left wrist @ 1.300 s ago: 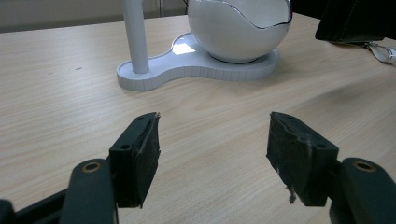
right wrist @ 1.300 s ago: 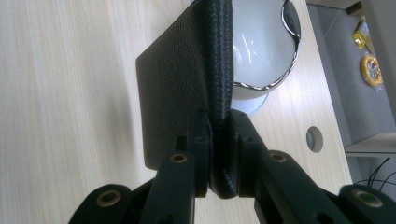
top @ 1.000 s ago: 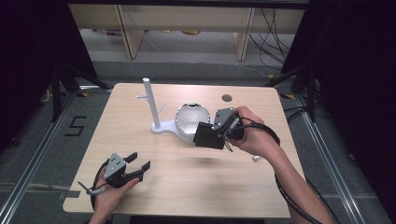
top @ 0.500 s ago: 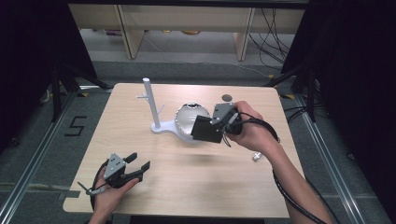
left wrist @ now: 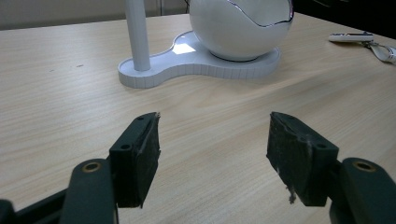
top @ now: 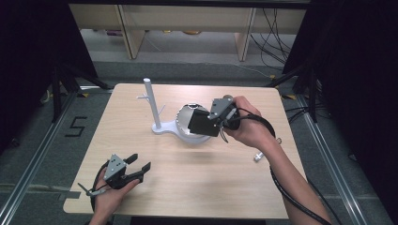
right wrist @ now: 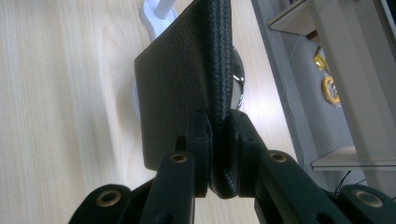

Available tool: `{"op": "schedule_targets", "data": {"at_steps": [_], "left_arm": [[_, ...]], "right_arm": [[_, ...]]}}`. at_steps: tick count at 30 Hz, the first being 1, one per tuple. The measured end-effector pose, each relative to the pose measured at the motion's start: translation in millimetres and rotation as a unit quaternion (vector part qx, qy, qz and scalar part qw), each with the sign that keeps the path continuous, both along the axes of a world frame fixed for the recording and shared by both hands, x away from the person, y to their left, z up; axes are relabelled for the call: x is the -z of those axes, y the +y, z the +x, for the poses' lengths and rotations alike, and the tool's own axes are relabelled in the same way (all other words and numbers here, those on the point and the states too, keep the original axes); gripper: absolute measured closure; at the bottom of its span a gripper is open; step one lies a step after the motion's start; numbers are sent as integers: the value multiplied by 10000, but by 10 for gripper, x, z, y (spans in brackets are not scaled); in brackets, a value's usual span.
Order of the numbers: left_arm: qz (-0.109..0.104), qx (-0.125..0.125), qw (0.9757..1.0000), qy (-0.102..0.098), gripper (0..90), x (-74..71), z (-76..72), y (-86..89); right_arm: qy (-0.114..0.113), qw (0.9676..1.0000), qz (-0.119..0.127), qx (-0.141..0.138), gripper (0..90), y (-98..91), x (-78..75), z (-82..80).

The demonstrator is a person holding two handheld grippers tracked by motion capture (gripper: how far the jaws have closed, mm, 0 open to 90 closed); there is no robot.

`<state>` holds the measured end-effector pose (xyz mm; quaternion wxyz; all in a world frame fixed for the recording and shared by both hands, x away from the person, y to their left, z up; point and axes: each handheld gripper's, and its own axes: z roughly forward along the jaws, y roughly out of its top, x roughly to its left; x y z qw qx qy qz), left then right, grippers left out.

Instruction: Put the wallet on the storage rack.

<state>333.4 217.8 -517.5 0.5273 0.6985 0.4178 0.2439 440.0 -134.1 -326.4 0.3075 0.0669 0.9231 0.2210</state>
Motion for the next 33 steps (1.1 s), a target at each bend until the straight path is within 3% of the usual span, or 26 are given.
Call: {"op": "schedule_targets", "data": {"at_steps": [9,23,33], "left_arm": [[-15,-8,10000,-4,337,2,-2,6],[-48,-29,10000,-4,337,7,-5,14],[-9,-46,10000,14,337,0,-13,25]], "right_arm": [[-162,9998,-136,-60,810,108,-3,123],[-247,9995,-121,-130,809,280,30,322],[-219,9998,-20,7,806,389,91,428]]}}
